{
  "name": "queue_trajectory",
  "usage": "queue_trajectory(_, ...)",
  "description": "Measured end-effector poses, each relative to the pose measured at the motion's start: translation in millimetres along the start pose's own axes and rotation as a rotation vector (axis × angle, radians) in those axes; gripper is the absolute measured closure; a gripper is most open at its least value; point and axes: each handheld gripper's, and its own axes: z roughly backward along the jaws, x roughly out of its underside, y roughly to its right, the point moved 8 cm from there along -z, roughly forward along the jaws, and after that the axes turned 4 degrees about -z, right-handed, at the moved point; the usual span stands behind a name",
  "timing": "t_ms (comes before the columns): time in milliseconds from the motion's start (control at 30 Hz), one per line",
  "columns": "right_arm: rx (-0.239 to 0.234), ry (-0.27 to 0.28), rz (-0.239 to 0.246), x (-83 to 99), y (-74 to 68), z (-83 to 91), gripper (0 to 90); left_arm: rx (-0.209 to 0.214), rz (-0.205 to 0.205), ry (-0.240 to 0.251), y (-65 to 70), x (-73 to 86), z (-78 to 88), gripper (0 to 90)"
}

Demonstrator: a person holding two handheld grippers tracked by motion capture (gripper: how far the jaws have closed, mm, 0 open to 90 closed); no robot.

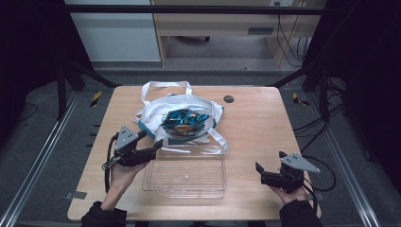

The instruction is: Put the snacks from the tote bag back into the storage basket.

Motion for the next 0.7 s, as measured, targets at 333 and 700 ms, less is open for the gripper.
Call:
queue_trajectory(333,0.001,-0.002,0.001,0.3,0.2,-0.7,4.5,-0.003,-0.005,0.009,-0.7,-7.0,-7.5,30.9)
queue_trajectory(700,-0.001,-0.007,0.000,1.1,-0.2,-1.6,4.5,-0.008,-0.011,0.013,-2.9,-11.6,-17.0,33.8)
